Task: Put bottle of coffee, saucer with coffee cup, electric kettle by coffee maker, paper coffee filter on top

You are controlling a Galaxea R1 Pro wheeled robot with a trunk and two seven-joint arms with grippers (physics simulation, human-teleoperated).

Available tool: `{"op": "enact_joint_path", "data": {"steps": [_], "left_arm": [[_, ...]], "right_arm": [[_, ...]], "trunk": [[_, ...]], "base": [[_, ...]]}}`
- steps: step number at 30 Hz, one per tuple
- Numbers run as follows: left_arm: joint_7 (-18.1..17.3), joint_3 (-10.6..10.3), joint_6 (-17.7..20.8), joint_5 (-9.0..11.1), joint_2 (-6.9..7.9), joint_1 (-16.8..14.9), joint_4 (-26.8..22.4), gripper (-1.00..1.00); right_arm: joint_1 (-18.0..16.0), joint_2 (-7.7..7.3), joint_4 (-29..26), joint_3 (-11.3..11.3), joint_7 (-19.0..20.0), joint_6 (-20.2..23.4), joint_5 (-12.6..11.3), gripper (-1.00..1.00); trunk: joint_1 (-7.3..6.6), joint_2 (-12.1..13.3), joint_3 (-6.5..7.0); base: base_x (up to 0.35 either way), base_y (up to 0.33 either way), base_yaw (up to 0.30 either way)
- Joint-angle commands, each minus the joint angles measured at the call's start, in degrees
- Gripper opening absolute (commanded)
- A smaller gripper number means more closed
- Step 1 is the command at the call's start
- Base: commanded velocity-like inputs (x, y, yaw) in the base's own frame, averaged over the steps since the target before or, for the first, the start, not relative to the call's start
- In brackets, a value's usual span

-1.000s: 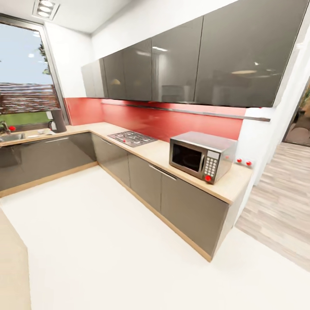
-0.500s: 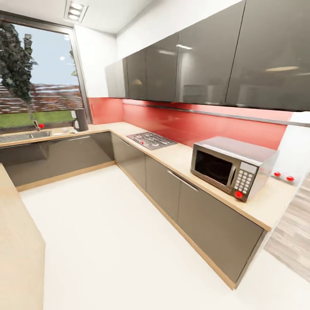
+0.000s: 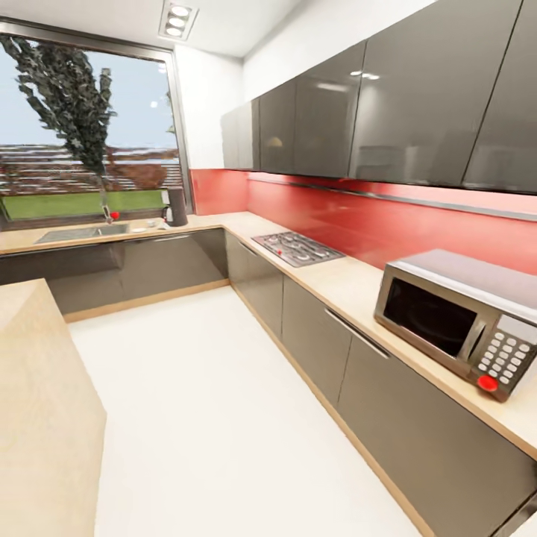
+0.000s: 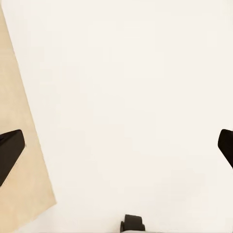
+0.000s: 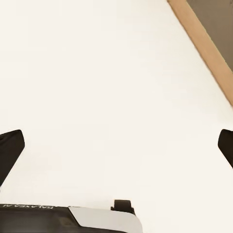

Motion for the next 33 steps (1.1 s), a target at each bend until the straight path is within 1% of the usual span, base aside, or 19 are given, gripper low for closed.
{"op": "enact_joint_path", "data": {"steps": [1, 16, 20, 24, 33], "left_arm": [[-0.05, -0.1, -0.17, 0.57, 0.0, -0.06, 0.06, 1.0], [-0.05, -0.1, -0.22, 0.57, 0.0, -0.06, 0.06, 1.0], [-0.05, -0.1, -0.22, 0.57, 0.0, -0.06, 0.06, 1.0], [-0.05, -0.1, -0.22, 0.57, 0.0, -0.06, 0.06, 1.0], [-0.05, -0.1, -0.22, 0.6, 0.07, -0.06, 0.06, 1.0]], "right_arm": [[-0.03, 0.01, 0.01, -0.07, -0.02, -0.14, 0.37, 1.0], [-0.03, 0.0, 0.01, -0.08, -0.02, -0.16, 0.37, 1.0], [-0.03, 0.01, 0.01, -0.08, -0.02, -0.15, 0.37, 1.0], [-0.03, 0.01, 0.01, -0.11, -0.02, -0.14, 0.37, 1.0], [-0.03, -0.05, 0.06, 0.05, -0.02, -0.22, 0.53, 1.0]], "trunk": [[0.07, -0.12, -0.13], [0.07, -0.12, -0.13], [0.07, -0.12, -0.13], [0.07, -0.12, -0.13], [0.07, -0.12, -0.13]], "base": [[0.338, 0.0, 0.278], [0.338, 0.0, 0.278], [0.333, -0.089, 0.262], [0.322, -0.156, 0.084], [0.319, -0.162, 0.007]]}}
